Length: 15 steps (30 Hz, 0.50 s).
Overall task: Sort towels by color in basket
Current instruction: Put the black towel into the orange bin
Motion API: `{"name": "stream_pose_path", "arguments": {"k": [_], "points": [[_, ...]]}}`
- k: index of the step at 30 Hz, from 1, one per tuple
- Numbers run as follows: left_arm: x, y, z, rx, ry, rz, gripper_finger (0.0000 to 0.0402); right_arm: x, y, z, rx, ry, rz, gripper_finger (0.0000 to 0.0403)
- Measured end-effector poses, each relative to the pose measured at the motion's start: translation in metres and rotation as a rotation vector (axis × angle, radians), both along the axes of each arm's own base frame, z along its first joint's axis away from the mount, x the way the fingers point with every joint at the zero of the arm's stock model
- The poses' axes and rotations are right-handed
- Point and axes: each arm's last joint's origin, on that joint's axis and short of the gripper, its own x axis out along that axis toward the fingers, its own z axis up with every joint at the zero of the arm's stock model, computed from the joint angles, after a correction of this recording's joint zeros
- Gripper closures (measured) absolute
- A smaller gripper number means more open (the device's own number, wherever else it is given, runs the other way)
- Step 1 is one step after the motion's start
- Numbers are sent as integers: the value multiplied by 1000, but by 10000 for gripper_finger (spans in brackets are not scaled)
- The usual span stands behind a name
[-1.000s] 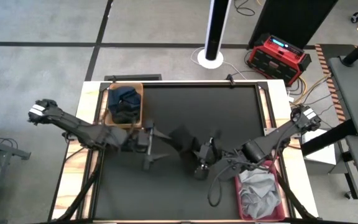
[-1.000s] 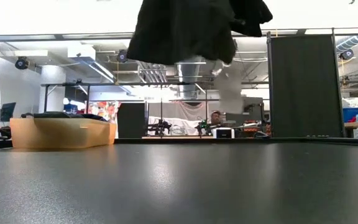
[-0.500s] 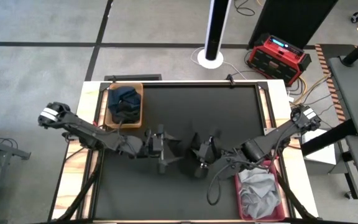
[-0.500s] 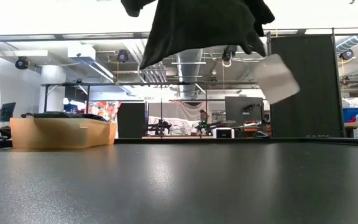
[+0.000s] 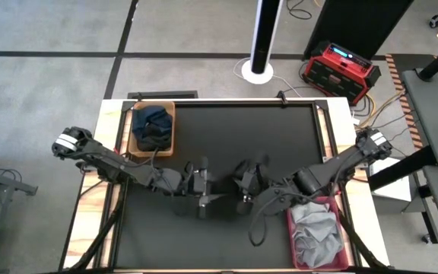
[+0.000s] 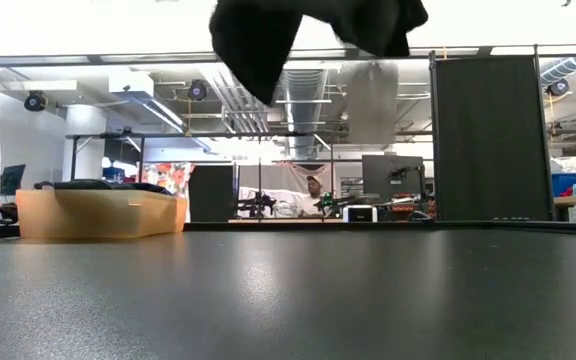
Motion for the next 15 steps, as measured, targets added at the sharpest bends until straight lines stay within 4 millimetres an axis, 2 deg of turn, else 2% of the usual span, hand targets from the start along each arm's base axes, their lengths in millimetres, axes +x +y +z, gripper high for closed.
{"name": "stream_pose_path", "arguments": {"k": [2,4,9,15], "points": [[-1,0,2,7,-4,-23,354,1,-3,-1,-2,8,-8,394],[-2,-1,4,6,-12,-58,385,2,-4,-1,5,7,-12,394],[-6,-1,11,-4,-31,-82,396,-2,-9,2,15,22,-4,378],[-15,-1,24,-19,-74,-144,399,-15,-16,11,99,60,59,319]]}}
